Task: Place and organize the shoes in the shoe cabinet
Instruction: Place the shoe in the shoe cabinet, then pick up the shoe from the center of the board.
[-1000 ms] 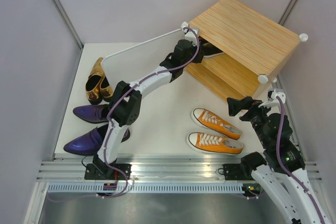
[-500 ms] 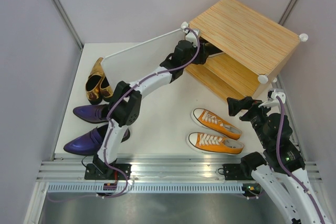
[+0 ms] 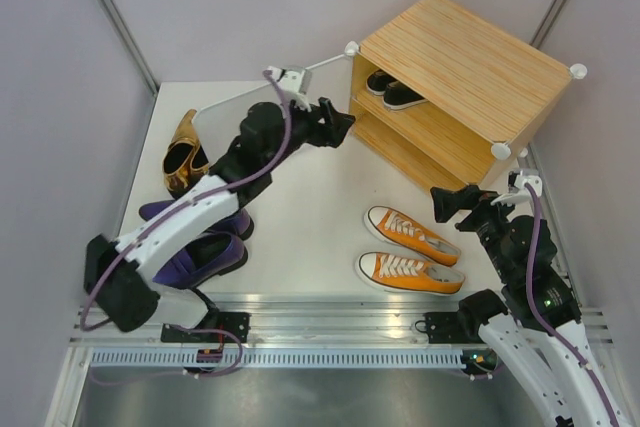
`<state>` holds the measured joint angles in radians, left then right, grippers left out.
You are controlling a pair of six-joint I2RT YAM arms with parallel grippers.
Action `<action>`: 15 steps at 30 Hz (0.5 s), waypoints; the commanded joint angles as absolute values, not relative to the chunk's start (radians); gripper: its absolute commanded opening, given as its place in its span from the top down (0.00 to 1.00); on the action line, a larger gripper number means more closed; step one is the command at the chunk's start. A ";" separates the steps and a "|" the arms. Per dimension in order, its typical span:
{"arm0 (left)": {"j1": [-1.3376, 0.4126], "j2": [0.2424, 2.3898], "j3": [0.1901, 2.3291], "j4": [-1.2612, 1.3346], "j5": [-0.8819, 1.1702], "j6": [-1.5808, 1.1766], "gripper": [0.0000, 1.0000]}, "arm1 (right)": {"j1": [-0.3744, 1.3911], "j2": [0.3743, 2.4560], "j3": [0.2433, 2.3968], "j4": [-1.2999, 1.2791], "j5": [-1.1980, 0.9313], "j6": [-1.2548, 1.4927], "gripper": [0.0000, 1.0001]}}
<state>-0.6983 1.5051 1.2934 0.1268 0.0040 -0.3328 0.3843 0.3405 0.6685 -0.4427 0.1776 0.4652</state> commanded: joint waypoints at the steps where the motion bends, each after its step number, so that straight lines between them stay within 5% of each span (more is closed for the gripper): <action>1: -0.701 1.240 1.155 0.121 -0.026 -0.386 0.22 | 0.390 0.344 0.703 -0.457 0.117 0.443 0.02; 6: -0.701 0.990 1.037 -0.223 -0.138 -0.448 0.21 | 0.387 0.376 0.712 -0.445 0.019 0.480 0.05; 15: -0.703 0.554 0.778 -0.650 -0.411 -0.966 0.21 | 0.388 0.443 0.684 -0.382 -0.071 0.537 0.08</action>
